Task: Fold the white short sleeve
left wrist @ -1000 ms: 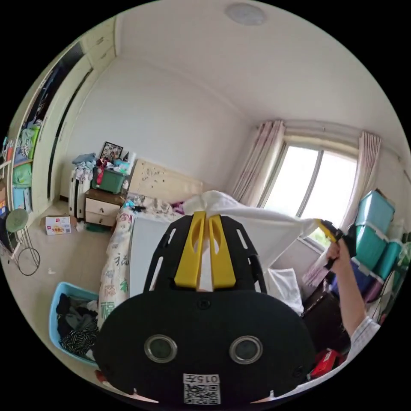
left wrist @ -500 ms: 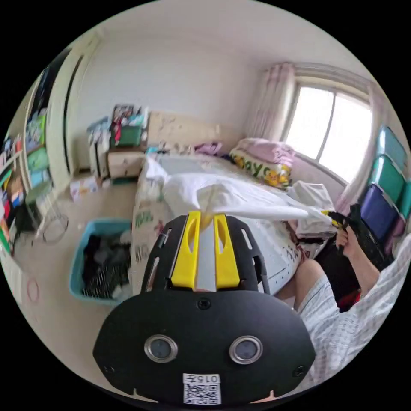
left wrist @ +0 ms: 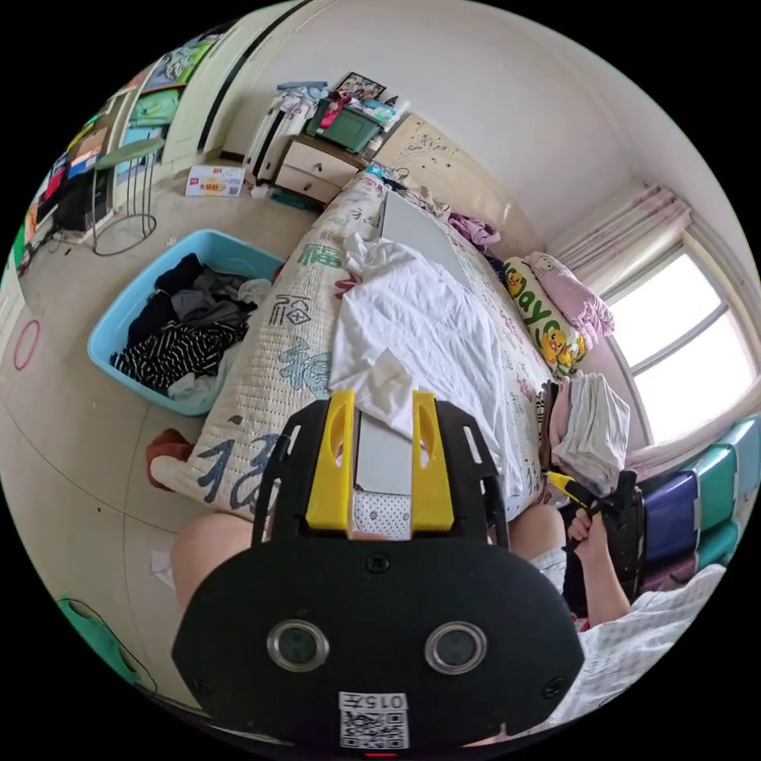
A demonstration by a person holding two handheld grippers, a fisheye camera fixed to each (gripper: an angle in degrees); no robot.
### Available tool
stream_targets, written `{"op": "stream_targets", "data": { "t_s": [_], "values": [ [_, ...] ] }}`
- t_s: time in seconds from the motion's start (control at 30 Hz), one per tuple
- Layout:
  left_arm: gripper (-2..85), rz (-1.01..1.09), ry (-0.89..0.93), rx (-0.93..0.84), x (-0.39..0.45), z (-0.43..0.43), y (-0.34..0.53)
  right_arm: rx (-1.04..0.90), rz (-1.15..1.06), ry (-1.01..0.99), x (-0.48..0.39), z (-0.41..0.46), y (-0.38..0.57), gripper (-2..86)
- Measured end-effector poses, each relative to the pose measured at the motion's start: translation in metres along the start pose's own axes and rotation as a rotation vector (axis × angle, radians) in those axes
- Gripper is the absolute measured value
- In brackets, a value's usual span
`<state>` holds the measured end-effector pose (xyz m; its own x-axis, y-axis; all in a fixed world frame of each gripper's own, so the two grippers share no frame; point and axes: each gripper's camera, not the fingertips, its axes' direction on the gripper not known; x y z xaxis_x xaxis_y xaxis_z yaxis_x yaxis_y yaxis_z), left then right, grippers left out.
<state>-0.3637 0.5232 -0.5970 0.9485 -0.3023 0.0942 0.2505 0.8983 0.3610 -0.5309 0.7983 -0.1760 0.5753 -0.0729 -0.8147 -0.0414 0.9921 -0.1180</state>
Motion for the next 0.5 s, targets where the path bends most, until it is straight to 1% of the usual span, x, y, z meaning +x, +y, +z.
{"op": "stream_targets", "data": {
  "t_s": [0.1,0.17,0.23,0.3,0.4,0.5],
  "values": [
    [11.0,-0.020,-0.007,-0.019,-0.004,0.028,-0.006,-0.126,-0.081,0.087,-0.051,0.035,-0.044,15.4],
    [12.1,0.004,-0.026,-0.059,-0.001,0.050,-0.009,-0.188,-0.073,0.157,-0.067,0.047,-0.062,14.8],
    [14.1,0.009,-0.016,-0.094,-0.001,0.065,-0.010,-0.154,-0.074,0.238,-0.085,0.032,-0.078,11.8],
    [15.4,0.013,-0.003,-0.117,-0.001,0.078,-0.011,-0.173,-0.065,0.255,-0.090,0.020,-0.090,8.8],
    [13.8,0.047,-0.060,-0.130,0.002,0.093,-0.010,-0.125,0.027,0.207,-0.080,-0.019,-0.101,1.4],
    [8.4,0.042,-0.110,-0.204,-0.003,0.112,-0.007,-0.009,0.166,0.114,-0.054,-0.076,-0.101,0.1]
  ]
}}
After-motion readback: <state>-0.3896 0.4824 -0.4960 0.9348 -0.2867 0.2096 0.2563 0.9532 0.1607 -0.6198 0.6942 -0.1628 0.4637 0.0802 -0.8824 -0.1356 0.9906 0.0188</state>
